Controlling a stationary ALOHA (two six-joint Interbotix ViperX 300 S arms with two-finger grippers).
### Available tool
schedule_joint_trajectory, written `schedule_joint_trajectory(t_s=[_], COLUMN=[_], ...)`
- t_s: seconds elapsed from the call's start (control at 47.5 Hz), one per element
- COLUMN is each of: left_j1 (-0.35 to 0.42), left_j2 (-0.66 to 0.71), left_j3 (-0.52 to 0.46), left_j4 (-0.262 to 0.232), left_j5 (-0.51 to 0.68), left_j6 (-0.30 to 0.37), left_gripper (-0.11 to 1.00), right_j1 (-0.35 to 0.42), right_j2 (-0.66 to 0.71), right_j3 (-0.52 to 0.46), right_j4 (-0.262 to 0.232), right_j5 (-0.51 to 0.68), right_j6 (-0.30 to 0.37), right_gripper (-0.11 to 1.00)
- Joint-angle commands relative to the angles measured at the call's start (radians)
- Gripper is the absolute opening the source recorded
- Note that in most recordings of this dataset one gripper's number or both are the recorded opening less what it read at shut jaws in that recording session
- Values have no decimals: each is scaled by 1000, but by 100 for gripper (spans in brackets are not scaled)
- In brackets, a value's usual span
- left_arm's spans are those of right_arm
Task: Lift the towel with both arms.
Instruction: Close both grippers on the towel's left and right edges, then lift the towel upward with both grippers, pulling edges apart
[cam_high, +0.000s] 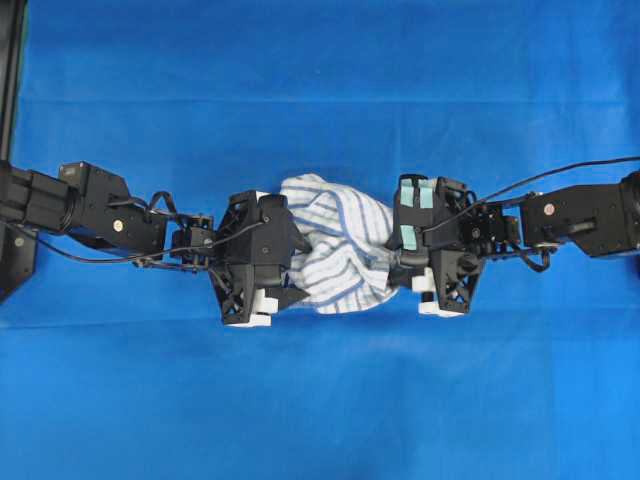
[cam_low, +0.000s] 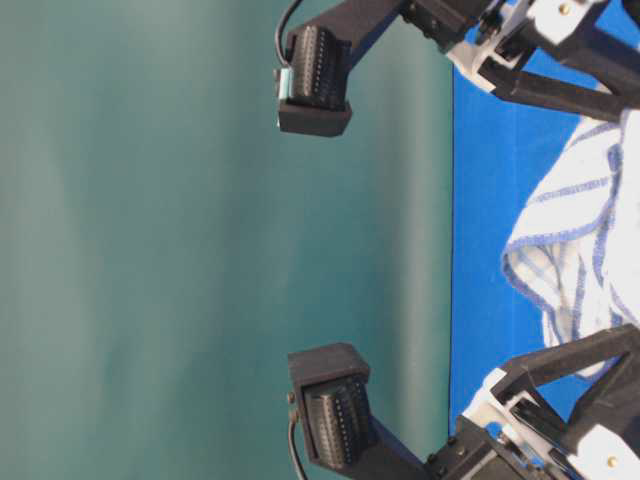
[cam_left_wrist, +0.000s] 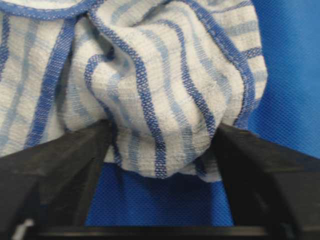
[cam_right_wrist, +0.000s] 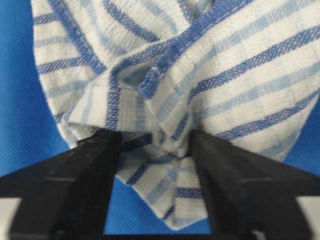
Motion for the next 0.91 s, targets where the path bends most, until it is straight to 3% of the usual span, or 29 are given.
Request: schedule_joint_trajectory(t_s=[0.0,0.147,0.232,0.4,0.674,0.884], left_j1=[8,8,11,25,64,121], left_j2=[-11,-15,-28,-112,-360,-479], left_j3=[-12,-14,-14,-14,-35,-54], left_j4=[-2,-2,-2,-2,-2,-2], left_j5=[21,75,103,169,367,440], left_j6=[-2,-2,0,-2,-6,-2], left_gripper=[66,24,7,6,6,6], right_j1=[-17,-21,-23,-21,-23,-58], right_j2=[0,-5,-15,-77,-252,-356], right_j3=[-12,-12,-14,-26,-92,-153], right_j4=[3,2,3,3,-2,-20], right_j5=[-17,-15,0,58,186,281], right_j6=[2,0,0,3,-6,-8], right_gripper=[52,10,7,7,7,7])
